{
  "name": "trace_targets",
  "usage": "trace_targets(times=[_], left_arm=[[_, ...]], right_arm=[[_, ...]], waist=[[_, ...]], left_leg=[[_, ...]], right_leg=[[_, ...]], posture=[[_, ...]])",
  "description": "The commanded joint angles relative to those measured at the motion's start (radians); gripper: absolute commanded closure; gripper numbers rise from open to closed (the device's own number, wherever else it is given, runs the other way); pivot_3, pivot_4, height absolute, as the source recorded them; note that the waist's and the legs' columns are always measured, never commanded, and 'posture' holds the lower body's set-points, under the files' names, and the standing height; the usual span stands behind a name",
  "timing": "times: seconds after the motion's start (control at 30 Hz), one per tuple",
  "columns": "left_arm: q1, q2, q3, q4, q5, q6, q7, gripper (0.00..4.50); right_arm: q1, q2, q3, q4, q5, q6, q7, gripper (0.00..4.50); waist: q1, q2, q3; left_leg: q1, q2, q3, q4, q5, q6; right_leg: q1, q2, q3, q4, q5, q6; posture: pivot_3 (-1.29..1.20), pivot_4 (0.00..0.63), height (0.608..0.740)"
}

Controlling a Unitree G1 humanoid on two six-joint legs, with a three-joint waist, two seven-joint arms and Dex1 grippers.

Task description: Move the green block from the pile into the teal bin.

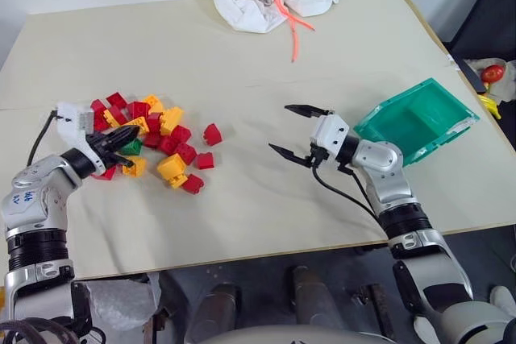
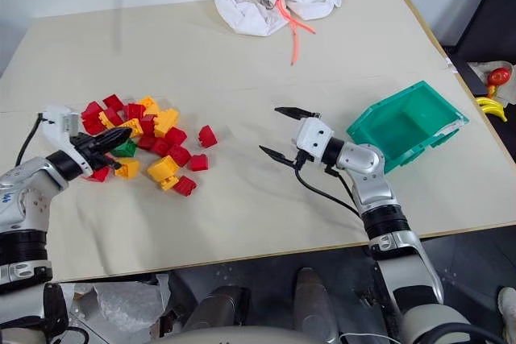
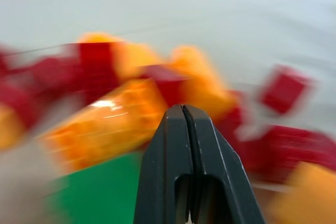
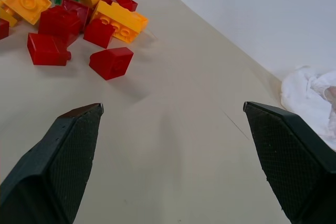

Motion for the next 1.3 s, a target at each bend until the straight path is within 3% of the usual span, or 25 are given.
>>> trace_targets(times=[0.03, 0.3, 0.5, 0.73, 0.83, 0.93, 1.13, 1.23, 1.3], left_arm=[[-0.013, 0.010, 0.029, 0.032, 0.025, 0.001, 0.087, 4.49], [0.007, 0.017, 0.000, 0.030, 0.006, 0.182, 0.119, 4.49], [0.100, 0.020, -0.051, -0.197, -0.107, 0.378, 0.011, 4.49], [0.158, 0.058, 0.088, -0.380, -0.177, 0.420, 0.047, 4.49], [0.184, 0.130, 0.110, -0.483, -0.191, 0.535, 0.074, 3.87], [0.191, 0.163, 0.139, -0.593, -0.206, 0.656, 0.140, 2.97], [0.123, 0.156, 0.134, -0.841, -0.208, 0.976, 0.316, 1.14], [0.026, 0.161, 0.108, -0.851, -0.187, 1.094, 0.360, 0.17], [-0.029, 0.191, 0.081, -0.819, -0.164, 1.126, 0.378, 0.05]], right_arm=[[-0.029, 0.011, -0.002, 0.002, 0.004, -0.024, -0.005, 0.00], [-0.047, 0.012, -0.006, 0.019, 0.004, -0.029, 0.003, 0.00], [-0.038, 0.002, -0.009, -0.001, 0.006, -0.024, 0.003, 0.00], [-0.037, -0.008, -0.014, -0.006, 0.008, -0.023, 0.002, 0.00], [-0.042, -0.011, -0.016, 0.002, 0.011, -0.022, 0.007, 0.00], [-0.048, -0.015, -0.018, 0.014, 0.014, -0.025, 0.014, 0.00], [-0.060, -0.018, -0.019, 0.030, 0.016, -0.018, 0.029, 0.00], [-0.069, -0.016, -0.017, 0.038, 0.018, -0.014, 0.037, 0.00], [-0.076, -0.015, -0.021, 0.040, 0.026, -0.006, 0.045, 0.00]], waist=[[0.001, 0.000, 0.000], [0.002, 0.000, 0.000], [-0.003, 0.003, -0.002], [-0.017, 0.003, -0.002], [-0.019, 0.003, -0.001], [-0.017, 0.003, -0.001], [-0.015, 0.003, -0.001], [-0.013, 0.003, -0.001], [-0.013, 0.003, -0.001]], left_leg=[[0.000, 0.000, 0.000, 0.000, 0.000, 0.000], [0.001, 0.000, 0.000, 0.001, 0.000, 0.000], [0.002, 0.000, 0.001, 0.000, 0.000, 0.000], [0.002, 0.002, 0.002, 0.000, 0.000, -0.001], [0.001, 0.002, 0.002, 0.000, -0.001, -0.001], [0.001, 0.001, 0.002, 0.000, -0.001, -0.001], [0.001, 0.001, 0.001, 0.000, -0.001, -0.001], [0.001, 0.001, 0.001, 0.001, -0.001, -0.001], [0.001, 0.001, 0.001, 0.001, -0.001, -0.001]], right_leg=[[0.000, 0.000, 0.000, 0.000, 0.000, 0.000], [0.001, -0.001, 0.000, 0.001, 0.000, 0.000], [0.001, -0.001, 0.002, 0.001, 0.000, 0.000], [0.000, 0.001, 0.002, 0.001, 0.000, -0.001], [0.000, 0.002, 0.002, 0.001, 0.000, -0.001], [0.000, 0.001, 0.002, 0.001, 0.000, -0.001], [0.000, 0.001, 0.002, 0.001, 0.000, -0.001], [0.000, 0.001, 0.002, 0.001, 0.000, -0.001], [0.000, 0.001, 0.002, 0.001, 0.000, -0.001]], posture=[[0.00, 0.150, 0.740], [0.00, 0.150, 0.740], [0.00, 0.150, 0.740], [0.00, 0.150, 0.740], [0.00, 0.150, 0.740], [0.00, 0.150, 0.740], [0.00, 0.150, 0.740], [0.00, 0.150, 0.740], [0.00, 0.150, 0.740]])
